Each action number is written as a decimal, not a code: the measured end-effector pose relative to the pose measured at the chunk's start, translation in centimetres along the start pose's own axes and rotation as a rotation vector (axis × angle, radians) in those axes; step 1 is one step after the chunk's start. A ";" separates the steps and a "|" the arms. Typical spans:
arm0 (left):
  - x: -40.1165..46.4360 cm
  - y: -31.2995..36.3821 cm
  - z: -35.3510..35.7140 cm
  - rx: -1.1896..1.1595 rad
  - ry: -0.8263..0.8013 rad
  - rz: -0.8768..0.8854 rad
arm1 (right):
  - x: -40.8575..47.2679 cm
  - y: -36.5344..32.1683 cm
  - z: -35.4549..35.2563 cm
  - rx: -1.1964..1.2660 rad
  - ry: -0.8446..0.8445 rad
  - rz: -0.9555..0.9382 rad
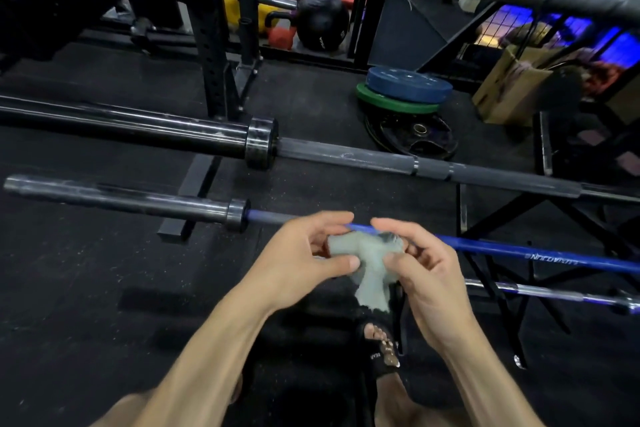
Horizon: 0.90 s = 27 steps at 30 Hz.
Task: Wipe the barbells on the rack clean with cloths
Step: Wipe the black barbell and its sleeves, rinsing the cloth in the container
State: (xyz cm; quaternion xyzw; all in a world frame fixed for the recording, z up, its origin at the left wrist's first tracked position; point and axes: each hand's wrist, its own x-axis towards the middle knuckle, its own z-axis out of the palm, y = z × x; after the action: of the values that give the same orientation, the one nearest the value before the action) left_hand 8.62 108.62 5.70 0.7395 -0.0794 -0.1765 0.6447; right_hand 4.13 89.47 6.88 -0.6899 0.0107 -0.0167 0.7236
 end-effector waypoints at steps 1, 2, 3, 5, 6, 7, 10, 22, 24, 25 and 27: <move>0.1 0.1 0.2 0.048 -0.004 0.024 | -0.1 -0.2 -0.2 -0.046 -0.002 -0.019; 0.3 0.3 0.3 0.096 -0.007 0.054 | -0.1 -0.5 -0.3 -0.107 0.001 -0.035; 0.5 0.5 0.4 0.140 -0.005 0.090 | 0.0 -0.7 -0.5 -0.193 0.012 -0.048; 0.7 1.0 0.3 0.241 0.006 0.169 | 0.8 -1.5 -0.9 -0.409 0.044 -0.065; 0.9 1.4 0.2 0.290 0.014 0.209 | 1.3 -2.1 -1.2 -0.487 0.039 -0.074; 0.9 1.9 0.1 0.306 0.018 0.235 | 1.9 -2.8 -1.6 -0.527 0.000 -0.077; 1.1 3.2 -0.7 0.088 -0.082 0.179 | 3.9 -4.7 -2.0 -0.527 -0.267 0.010; 3.7 1.3 -1.7 -0.366 0.301 -0.102 | 8.8 -7.8 -1.6 -0.285 0.247 -0.293; 4.2 1.8 -1.3 -0.459 0.327 -0.103 | 10.5 -9.1 -1.5 -0.509 0.342 -0.482; 4.5 1.9 -1.1 -0.500 0.340 -0.108 | 11.3 -9.1 -1.0 -0.613 0.330 -0.546; 4.8 1.9 -0.8 -0.541 0.356 -0.109 | 12.8 -7.9 0.5 -0.850 0.220 -0.545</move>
State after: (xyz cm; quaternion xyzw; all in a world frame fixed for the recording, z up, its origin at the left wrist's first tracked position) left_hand 13.52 107.38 6.86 0.5639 0.1241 -0.0933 0.8111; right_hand 16.85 89.14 14.92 -0.8949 -0.0873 -0.2712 0.3434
